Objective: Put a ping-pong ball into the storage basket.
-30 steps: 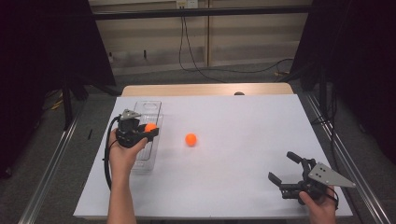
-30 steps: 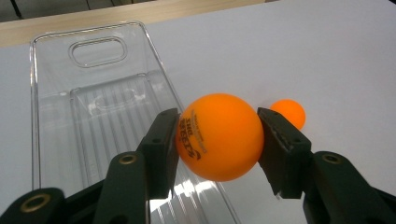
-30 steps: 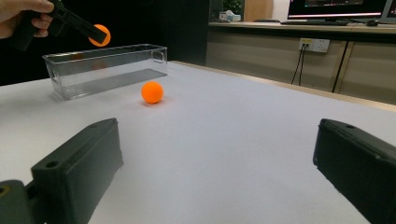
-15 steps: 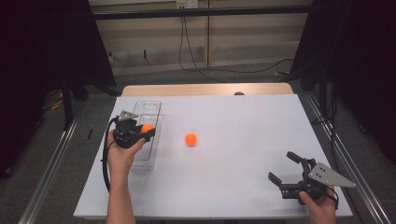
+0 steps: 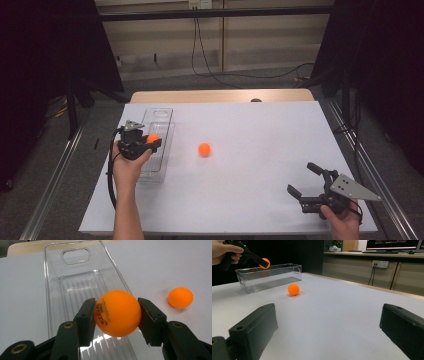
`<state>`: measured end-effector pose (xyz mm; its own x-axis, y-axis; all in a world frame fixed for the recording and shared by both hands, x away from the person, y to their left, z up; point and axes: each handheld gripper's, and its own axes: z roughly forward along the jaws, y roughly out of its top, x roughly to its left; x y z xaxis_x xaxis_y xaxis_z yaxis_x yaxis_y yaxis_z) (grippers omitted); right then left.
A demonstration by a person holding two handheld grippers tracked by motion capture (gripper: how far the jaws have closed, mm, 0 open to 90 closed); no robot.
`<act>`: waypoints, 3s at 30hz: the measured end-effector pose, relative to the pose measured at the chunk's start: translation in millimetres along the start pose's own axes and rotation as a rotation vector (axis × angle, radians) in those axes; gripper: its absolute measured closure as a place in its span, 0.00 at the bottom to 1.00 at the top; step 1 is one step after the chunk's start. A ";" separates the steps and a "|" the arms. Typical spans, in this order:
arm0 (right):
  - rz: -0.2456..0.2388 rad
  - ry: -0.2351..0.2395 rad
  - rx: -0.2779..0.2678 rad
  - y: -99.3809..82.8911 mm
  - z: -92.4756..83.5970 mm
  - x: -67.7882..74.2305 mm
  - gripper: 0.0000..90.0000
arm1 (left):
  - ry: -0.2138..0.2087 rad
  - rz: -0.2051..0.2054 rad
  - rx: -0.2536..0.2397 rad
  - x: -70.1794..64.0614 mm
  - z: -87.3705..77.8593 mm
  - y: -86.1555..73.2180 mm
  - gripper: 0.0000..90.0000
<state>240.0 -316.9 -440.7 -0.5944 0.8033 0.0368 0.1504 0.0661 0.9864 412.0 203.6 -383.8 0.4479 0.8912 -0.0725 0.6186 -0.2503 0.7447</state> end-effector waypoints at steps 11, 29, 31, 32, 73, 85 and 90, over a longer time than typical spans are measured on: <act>0.002 0.001 -0.001 0.0 0.0 0.0 0.01 | 0.043 -0.004 0.009 0.7 1.3 -1.0 0.49; 0.000 0.002 0.000 0.0 0.2 0.0 0.01 | -0.009 0.005 -0.012 -16.4 1.4 7.8 0.34; 0.000 0.002 0.000 0.0 0.2 0.0 0.01 | -0.010 -0.002 -0.019 -18.2 0.5 9.0 0.32; 0.000 0.001 0.000 0.0 0.2 -0.1 0.01 | -0.010 0.000 -0.020 -18.7 0.0 9.5 0.32; -0.004 0.006 0.004 0.2 1.6 0.4 0.01 | -0.146 0.065 -0.008 -70.1 20.4 24.2 0.16; -0.007 0.012 0.007 1.0 3.7 1.6 0.01 | -0.160 0.059 -0.016 -73.5 19.9 23.9 0.15; -0.008 0.014 0.003 1.2 4.3 1.1 0.01 | -0.162 0.059 -0.022 -75.7 20.8 23.6 0.14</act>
<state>243.0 -313.4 -440.2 -0.6066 0.7944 0.0312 0.1480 0.0743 0.9862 406.1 122.4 -374.5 0.5823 0.8020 -0.1334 0.5747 -0.2900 0.7652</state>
